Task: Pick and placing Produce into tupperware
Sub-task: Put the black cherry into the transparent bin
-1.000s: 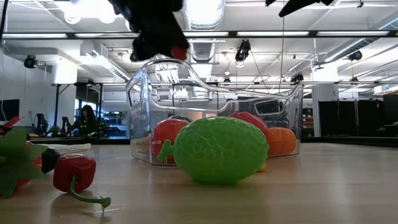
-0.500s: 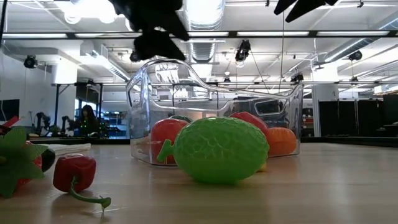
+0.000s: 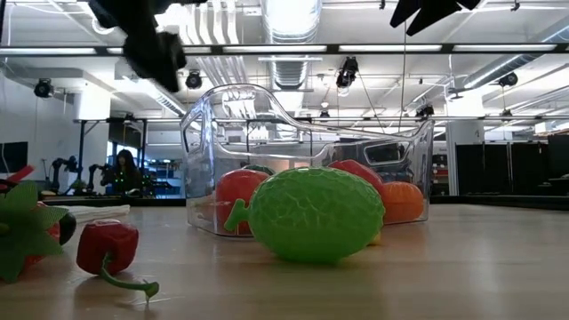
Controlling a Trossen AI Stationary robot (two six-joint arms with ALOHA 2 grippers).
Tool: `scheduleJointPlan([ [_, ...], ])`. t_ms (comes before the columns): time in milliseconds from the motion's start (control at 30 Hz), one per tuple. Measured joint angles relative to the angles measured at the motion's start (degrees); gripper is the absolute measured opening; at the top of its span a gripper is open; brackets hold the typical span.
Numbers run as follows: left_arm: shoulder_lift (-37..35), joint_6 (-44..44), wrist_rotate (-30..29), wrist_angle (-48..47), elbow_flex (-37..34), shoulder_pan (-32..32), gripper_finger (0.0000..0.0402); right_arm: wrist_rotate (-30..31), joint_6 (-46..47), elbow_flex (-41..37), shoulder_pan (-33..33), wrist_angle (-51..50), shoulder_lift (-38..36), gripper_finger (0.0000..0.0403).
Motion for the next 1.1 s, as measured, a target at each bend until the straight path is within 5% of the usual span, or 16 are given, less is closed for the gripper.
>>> scheduleJointPlan([
  [467, 9.6, -10.8, 1.8, 3.7, -3.3, -11.7, 0.0231, 0.0, 0.0, -1.2, -0.1, 0.1, 0.0, 0.0258],
  [1100, 18.8, -11.1, -0.2, 9.0, -2.7, -12.5, 0.0231, -0.5, 3.5, -4.3, -0.1, 0.2, 0.0, 0.0258],
])
